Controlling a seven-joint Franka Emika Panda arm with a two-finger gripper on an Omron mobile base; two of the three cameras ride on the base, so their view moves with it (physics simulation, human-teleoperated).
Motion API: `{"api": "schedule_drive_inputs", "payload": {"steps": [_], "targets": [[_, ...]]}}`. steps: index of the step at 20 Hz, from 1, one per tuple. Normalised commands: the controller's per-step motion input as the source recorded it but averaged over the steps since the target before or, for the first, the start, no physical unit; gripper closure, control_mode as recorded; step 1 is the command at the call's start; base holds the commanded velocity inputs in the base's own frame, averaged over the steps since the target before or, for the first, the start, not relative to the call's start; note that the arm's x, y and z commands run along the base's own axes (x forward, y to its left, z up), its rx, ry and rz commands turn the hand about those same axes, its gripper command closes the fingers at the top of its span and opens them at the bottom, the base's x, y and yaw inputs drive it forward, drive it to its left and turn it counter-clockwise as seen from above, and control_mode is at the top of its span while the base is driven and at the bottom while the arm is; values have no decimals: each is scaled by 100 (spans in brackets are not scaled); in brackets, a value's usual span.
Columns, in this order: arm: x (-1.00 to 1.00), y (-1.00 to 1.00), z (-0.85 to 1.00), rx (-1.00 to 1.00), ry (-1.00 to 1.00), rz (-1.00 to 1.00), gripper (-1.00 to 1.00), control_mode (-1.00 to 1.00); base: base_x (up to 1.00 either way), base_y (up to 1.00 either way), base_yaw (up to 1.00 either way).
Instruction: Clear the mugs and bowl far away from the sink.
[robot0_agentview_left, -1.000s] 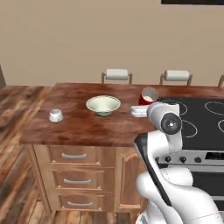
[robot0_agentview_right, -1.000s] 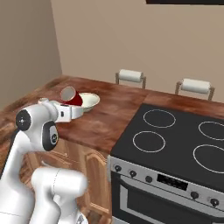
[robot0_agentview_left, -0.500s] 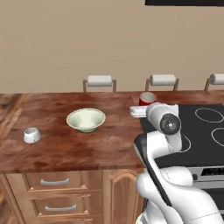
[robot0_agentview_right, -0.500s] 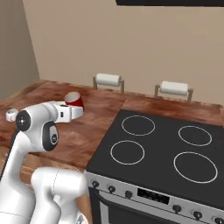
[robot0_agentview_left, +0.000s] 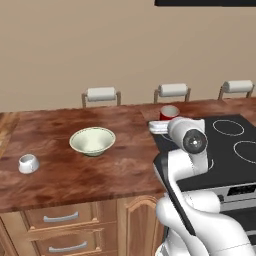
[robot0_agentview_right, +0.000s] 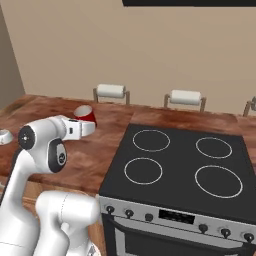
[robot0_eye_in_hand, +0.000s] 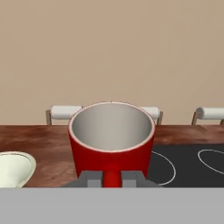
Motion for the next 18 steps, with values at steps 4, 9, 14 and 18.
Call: {"api": "schedule_drive_inputs", "payload": {"steps": [4,9,14,18], "targets": [[0,0,0,0,0,0,100,100,0,30,0],[0,0,0,0,0,0,100,100,0,59,0],[5,2,-8,0,10,0,100,-100,9,36,0],[35,1,-48,0,57,0,100,-100,0,0,0]]}}
